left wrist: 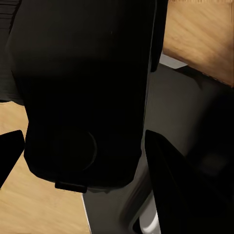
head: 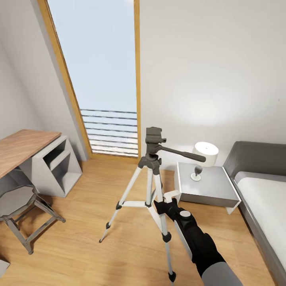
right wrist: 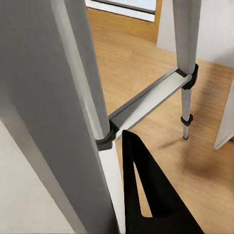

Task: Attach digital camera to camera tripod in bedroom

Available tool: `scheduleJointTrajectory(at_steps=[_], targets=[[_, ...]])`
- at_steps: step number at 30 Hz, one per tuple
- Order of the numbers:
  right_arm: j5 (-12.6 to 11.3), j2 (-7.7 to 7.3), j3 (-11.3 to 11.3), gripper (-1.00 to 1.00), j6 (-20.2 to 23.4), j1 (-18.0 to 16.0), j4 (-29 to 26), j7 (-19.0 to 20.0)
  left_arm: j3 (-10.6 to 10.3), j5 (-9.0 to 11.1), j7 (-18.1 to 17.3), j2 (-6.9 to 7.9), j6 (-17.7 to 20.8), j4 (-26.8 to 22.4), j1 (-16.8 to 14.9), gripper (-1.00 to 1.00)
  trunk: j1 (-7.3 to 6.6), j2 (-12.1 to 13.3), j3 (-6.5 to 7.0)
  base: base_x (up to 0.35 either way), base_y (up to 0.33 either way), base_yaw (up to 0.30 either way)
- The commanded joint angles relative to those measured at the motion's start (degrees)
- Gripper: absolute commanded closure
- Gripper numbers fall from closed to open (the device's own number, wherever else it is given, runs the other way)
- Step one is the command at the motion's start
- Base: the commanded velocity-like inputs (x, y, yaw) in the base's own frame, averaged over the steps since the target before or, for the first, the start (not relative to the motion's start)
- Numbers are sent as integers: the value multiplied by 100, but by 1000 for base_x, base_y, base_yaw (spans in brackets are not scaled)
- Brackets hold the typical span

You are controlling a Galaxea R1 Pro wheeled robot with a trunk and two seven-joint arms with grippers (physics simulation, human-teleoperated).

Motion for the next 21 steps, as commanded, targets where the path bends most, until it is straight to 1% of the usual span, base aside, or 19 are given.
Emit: scheduleJointTrajectory(at_steps=[1,4,6,7,8,9,10,11,12,13,14,15,16,17,18,19,20,21], targets=[[54,1,-13,100,30,-4,-9,20,-54,28,-5,7,-15,-20,-3,100,3,-11,-11,0,0,0],[54,-5,-15,100,43,-4,-2,19,-58,13,3,72,-7,-130,-6,100,3,-11,-11,0,0,0],[54,-5,-13,100,41,-4,-2,19,-59,8,4,265,91,-556,-13,100,3,-11,-11,0,0,0],[54,-6,-14,100,37,-4,-2,17,-59,8,4,392,240,-888,-19,100,3,-11,-11,0,0,0],[54,-7,-15,100,34,-4,-1,14,-57,9,4,463,364,-1082,-25,100,3,-11,-11,0,0,0],[54,-7,-17,100,29,-4,2,10,-55,9,4,616,735,-1536,-29,100,3,-11,-11,0,0,0],[54,-7,-18,100,28,-4,5,8,-54,9,4,693,980,-1794,-31,100,3,-11,-11,0,0,0],[54,-9,-19,100,25,-4,10,6,-47,9,4,839,1554,-2369,-34,100,3,-11,-11,0,0,0],[56,-13,-17,100,24,-4,13,5,-43,10,9,909,1865,-2684,-34,100,3,-11,-11,0,0,0],[57,-20,-17,100,23,-4,19,5,-26,10,51,1043,2484,-3350,-36,100,3,-11,-11,0,0,0],[59,-23,-16,100,23,-4,24,6,-4,8,94,1107,2786,-3700,-36,100,3,-11,-11,0,0,0],[60,-27,-14,100,22,-4,36,11,73,5,242,1206,3349,-4402,-38,100,3,-11,-11,0,0,0],[61,-29,-14,100,22,-4,41,13,129,3,349,1239,3605,-4735,-40,100,3,-11,-11,0,0,0],[60,-32,-13,100,22,-4,52,17,275,4,625,1287,4072,-5325,-54,100,3,-11,-11,0,0,0],[59,-35,-14,100,22,-4,54,17,363,11,785,1304,4275,-5571,-73,100,3,-11,-11,0,0,0],[57,-39,-13,100,23,-4,62,22,656,35,1278,1338,4797,-6141,-288,100,3,-11,-11,0,0,0],[56,-40,-13,100,25,-4,63,24,835,60,1538,1347,5080,-6393,-543,100,3,-11,-11,0,0,0],[53,-42,-12,100,28,-4,68,27,1121,132,1864,1346,5715,-6714,-1307,100,3,-11,-11,0,0,0]])
